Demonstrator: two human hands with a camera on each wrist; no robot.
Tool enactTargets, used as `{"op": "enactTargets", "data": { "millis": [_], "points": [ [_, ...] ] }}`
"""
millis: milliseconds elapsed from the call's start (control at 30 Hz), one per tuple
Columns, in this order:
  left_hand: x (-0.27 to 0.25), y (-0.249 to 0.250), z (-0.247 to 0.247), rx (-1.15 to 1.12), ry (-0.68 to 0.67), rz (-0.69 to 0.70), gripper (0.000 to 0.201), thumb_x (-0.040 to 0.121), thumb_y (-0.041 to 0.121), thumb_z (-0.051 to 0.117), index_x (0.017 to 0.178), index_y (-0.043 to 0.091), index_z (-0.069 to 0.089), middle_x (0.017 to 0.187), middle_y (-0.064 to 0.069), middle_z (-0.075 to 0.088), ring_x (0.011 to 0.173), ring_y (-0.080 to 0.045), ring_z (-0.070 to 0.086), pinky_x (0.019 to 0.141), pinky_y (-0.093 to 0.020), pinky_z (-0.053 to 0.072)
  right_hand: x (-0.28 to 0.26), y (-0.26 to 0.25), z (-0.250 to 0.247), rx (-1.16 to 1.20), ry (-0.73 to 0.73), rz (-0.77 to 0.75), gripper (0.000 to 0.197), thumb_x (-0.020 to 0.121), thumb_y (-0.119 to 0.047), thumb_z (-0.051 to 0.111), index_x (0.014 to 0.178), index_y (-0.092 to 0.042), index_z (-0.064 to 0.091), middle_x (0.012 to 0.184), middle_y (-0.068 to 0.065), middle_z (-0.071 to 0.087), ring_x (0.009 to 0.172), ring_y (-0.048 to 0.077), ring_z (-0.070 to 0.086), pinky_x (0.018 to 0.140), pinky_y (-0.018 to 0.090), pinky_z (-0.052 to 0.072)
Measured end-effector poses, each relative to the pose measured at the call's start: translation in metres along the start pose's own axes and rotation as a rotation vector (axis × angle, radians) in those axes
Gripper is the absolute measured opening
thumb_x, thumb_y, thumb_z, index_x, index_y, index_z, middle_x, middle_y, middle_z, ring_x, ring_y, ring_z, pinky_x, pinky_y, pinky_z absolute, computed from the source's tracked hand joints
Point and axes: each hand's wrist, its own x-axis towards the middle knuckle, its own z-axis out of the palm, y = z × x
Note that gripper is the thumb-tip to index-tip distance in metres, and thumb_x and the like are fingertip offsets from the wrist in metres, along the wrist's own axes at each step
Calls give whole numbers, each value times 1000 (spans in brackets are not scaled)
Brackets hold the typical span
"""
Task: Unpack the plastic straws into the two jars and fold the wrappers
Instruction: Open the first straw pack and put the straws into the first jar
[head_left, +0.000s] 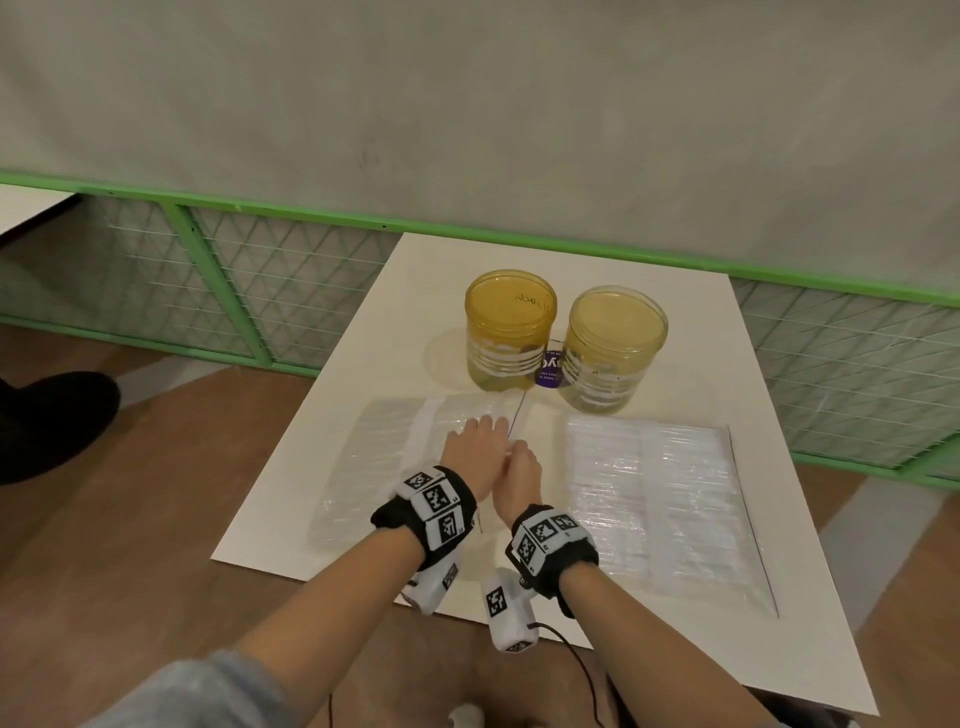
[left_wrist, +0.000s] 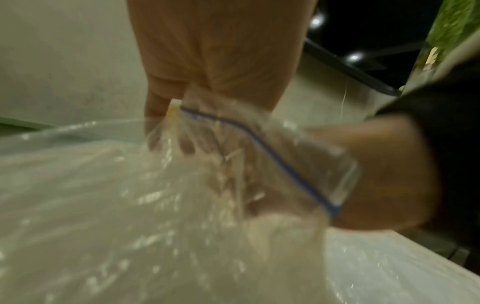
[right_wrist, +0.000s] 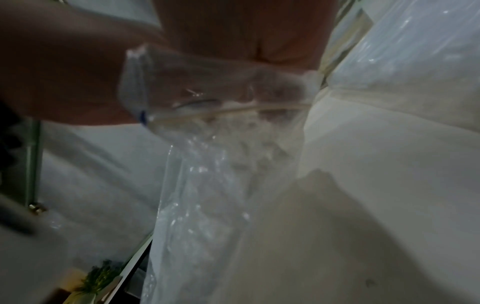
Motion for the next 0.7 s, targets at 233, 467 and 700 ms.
{"op": "enactTargets", "data": {
  "millis": [233,467,700],
  "points": [
    [3,-2,-4,-199,3,9,34,96,11,33,130,6,33,110,-16,60,98,-34,61,74,-37,45,-6,-9,0,38,56,-49,10,95,-6,39,94,-8,49,88,14,54,79,19,45,65,24,36],
    [3,-29,-5,-670,112,-206,45,84,-12,26,127,0,29,81,-16,45,73,-28,46,62,-35,35,7,9,-10,-53,90,177,15,93,2,35,96,1,50,94,21,60,88,33,58,74,36,45],
    [5,-29,5,-678,-29,-28,23,85,-9,33,97,10,41,102,-15,51,95,-33,53,81,-37,41,14,0,-22,-143,-88,107,46,92,-52,38,124,-20,41,102,13,62,85,36,64,79,44,53]
  ]
}}
